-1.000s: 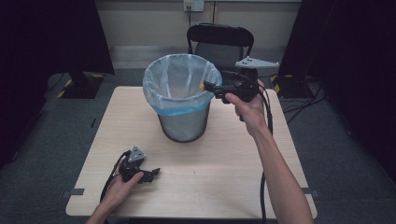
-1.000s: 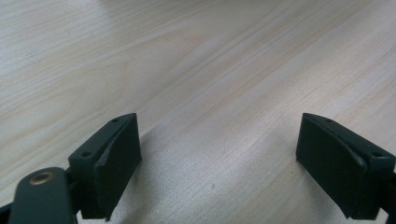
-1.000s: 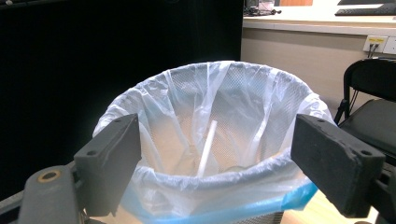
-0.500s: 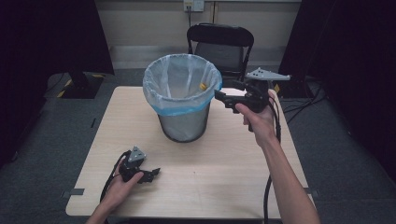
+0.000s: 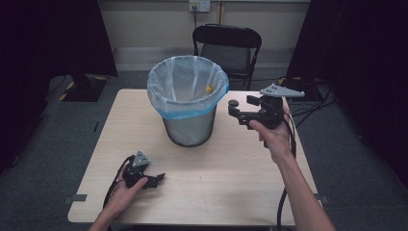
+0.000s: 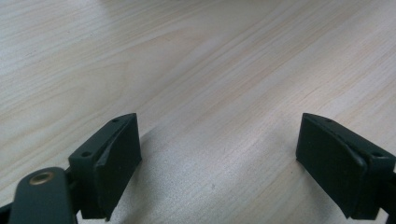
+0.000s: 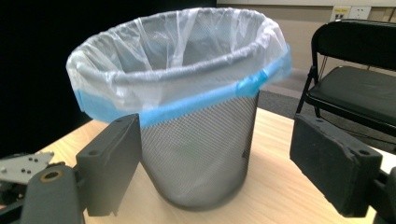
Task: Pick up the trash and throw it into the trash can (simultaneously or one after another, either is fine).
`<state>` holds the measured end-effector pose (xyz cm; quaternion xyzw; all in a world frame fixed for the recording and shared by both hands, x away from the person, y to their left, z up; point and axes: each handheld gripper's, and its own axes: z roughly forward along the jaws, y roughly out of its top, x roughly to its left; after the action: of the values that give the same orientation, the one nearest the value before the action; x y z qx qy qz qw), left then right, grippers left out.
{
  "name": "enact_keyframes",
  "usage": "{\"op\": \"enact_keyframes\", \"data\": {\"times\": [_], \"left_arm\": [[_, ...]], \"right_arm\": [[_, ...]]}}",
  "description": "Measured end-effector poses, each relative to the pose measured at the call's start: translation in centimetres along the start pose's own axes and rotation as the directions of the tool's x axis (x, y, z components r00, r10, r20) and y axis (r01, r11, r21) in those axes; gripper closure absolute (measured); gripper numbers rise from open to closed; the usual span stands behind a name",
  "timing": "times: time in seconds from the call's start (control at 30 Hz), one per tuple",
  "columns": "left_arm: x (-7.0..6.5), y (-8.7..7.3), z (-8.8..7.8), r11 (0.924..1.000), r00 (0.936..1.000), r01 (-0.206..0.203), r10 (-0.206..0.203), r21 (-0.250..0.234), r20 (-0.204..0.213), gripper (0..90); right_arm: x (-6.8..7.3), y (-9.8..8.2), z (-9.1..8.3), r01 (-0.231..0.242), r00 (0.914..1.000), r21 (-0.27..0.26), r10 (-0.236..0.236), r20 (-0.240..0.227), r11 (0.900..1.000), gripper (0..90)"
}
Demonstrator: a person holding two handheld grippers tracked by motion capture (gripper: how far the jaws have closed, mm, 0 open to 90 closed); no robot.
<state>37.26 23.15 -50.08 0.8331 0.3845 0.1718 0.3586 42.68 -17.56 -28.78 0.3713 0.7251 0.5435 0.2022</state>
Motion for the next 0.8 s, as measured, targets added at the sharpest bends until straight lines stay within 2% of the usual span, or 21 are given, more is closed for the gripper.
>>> {"op": "enact_keyframes", "data": {"times": [0.23,0.47,0.6,0.8], "left_arm": [[0.0,0.0,0.0,1.0,1.0,0.0,0.0,0.0,0.0,13.5],[0.0,0.0,0.0,1.0,1.0,0.0,0.0,0.0,0.0,13.5],[0.0,0.0,0.0,1.0,1.0,0.001,-0.001,0.0,0.0,13.5],[0.0,0.0,0.0,1.0,1.0,0.001,-0.001,0.0,0.0,13.5]], "right_arm": [[-0.6,-1.9,-1.3,-0.018,0.9995,0.006,0.018,0.026,1.0,17.2],[-1.4,-4.2,-2.4,-0.032,0.9977,0.042,0.03,0.06,0.999,17.1],[-2.5,-5.9,-3.2,-0.063,0.9942,0.071,0.056,0.092,0.995,17.0],[-2.8,-7.7,-3.8,-0.078,0.9919,0.088,0.069,0.107,0.993,17.7]]}}
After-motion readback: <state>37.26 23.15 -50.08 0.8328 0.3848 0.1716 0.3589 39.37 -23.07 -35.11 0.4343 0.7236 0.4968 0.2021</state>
